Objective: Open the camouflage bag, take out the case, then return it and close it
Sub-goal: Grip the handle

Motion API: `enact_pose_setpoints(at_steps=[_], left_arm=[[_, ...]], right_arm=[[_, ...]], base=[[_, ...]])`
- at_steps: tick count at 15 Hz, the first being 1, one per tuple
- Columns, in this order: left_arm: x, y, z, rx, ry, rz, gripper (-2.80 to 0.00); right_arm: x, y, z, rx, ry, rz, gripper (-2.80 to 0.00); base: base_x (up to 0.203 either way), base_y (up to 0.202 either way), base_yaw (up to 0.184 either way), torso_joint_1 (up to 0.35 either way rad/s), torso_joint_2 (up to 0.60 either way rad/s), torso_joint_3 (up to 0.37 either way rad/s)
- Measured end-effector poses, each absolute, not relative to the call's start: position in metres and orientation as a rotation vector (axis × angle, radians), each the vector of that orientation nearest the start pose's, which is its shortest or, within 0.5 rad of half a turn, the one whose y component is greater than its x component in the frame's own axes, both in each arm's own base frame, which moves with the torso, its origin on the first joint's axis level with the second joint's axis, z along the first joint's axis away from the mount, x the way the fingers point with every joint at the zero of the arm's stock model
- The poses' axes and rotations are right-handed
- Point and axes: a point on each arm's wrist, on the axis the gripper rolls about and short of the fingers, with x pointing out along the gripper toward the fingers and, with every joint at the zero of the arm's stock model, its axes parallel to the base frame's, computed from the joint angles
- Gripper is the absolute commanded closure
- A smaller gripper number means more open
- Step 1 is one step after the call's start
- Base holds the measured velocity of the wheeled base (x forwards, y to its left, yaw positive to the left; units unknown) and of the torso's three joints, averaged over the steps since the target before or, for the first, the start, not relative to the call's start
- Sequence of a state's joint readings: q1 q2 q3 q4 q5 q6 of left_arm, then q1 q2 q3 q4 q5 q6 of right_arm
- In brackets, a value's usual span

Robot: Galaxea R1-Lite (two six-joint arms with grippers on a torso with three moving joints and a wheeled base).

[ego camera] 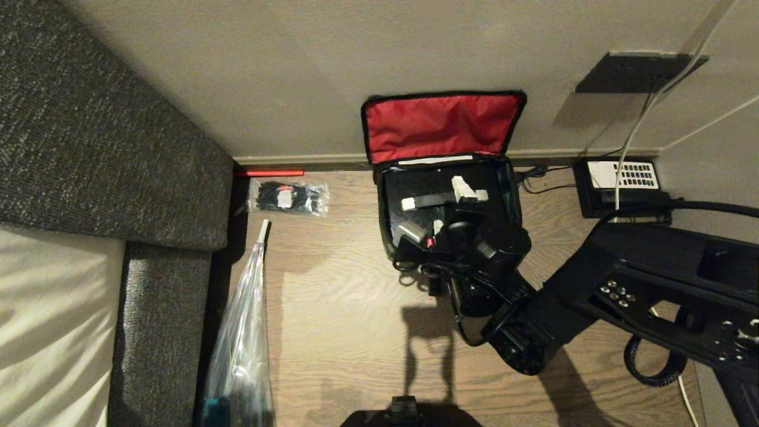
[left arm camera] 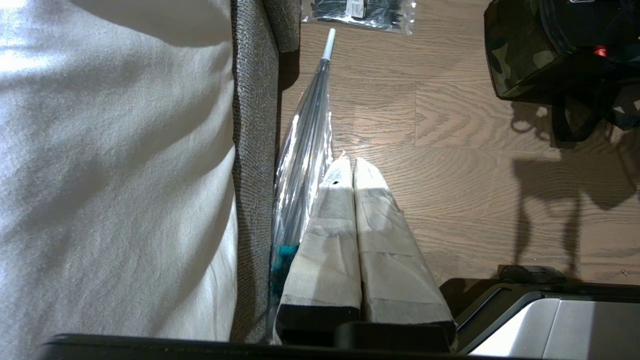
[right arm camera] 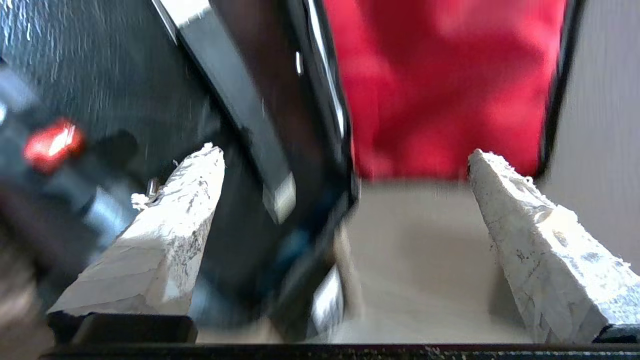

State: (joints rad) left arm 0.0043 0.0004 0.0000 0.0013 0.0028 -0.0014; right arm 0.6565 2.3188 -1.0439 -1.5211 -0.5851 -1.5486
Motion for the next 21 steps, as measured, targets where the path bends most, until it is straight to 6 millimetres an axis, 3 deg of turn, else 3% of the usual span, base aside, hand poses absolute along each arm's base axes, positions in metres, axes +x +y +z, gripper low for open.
enact_pose_setpoints(at_steps=[4,9,11,16,21], left_arm=[[-0.023,0.0,0.075,-0.001,0.002,0.007,0.0],[-0.023,0.0,0.075,-0.001,0.002,0.007,0.0],[-0.023,0.0,0.075,-0.002,0.002,0.007,0.0],[-0.023,0.0,0.075,-0.001,0.002,0.007,0.0],[-0.023,0.0,0.075,-0.001,0.001,0.007,0.0]], right_arm=[[0.378,0.219,0.093,-1.587,-0.261,-0.113,-2.8],[0.41,0.223,0.103,-1.587,-0.365,-0.206,-2.8],[0.422,0.221,0.095,-1.583,-0.415,-0.186,-2.8],[0.43,0.218,0.071,-1.551,-0.316,-0.104,-2.8],[0.429,0.219,0.076,-1.516,-0.231,-0.046,-2.8]], base=[[0.0,0.0,0.0,0.0,0.0,0.0],[0.0,0.0,0.0,0.0,0.0,0.0],[0.0,0.0,0.0,0.0,0.0,0.0],[0.0,0.0,0.0,0.0,0.0,0.0],[0.0,0.0,0.0,0.0,0.0,0.0]])
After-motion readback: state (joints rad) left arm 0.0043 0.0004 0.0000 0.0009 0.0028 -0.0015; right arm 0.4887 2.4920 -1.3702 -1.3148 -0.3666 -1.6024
